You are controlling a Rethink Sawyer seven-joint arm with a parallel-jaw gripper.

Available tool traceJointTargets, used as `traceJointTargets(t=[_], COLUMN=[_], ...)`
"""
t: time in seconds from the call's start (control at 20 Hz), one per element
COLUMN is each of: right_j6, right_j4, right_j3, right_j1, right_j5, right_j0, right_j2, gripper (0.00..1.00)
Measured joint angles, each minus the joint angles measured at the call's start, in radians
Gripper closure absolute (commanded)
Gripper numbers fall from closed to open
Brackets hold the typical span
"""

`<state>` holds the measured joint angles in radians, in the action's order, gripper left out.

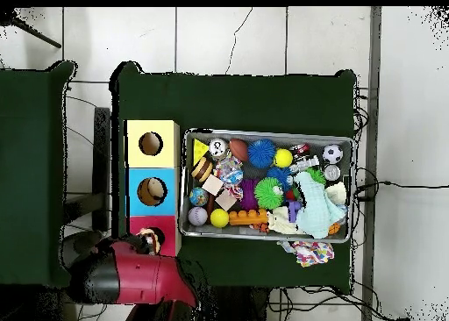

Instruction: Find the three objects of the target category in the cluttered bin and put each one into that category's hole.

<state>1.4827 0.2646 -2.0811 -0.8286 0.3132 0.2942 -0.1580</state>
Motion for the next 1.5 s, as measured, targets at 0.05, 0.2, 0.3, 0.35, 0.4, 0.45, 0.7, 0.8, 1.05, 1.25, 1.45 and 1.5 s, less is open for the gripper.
traceJointTargets(t=[0.05,0.2,0.3,0.35,0.4,0.45,0.7,0.8,1.05,1.25,1.45,1.5], right_j6=[0.000,0.000,0.000,0.000,0.000,0.000,0.000,0.000,0.000,0.000,0.000,0.000], right_j4=[0.000,0.000,0.000,0.000,0.000,0.000,0.000,0.000,0.000,0.000,0.000,0.000], right_j3=[-0.002,-0.005,-0.007,-0.008,-0.010,-0.011,-0.011,-0.011,-0.011,-0.011,-0.011,-0.011], right_j1=[-0.007,-0.012,-0.014,-0.014,-0.013,-0.013,0.002,0.014,0.046,0.057,0.058,0.058], right_j5=[0.005,0.005,0.005,0.005,0.005,0.005,0.004,-0.003,-0.048,-0.054,-0.054,-0.054], right_j0=[0.003,0.002,0.002,0.001,-0.001,-0.003,-0.042,-0.066,-0.117,-0.119,-0.113,-0.111], right_j2=[0.000,0.000,0.000,0.000,0.000,0.000,0.000,0.000,-0.001,-0.005,-0.007,-0.008], gripper=[1.00,1.00,1.00,1.00,1.00,1.00,1.00,1.00,1.00,1.00,1.00,1.00])
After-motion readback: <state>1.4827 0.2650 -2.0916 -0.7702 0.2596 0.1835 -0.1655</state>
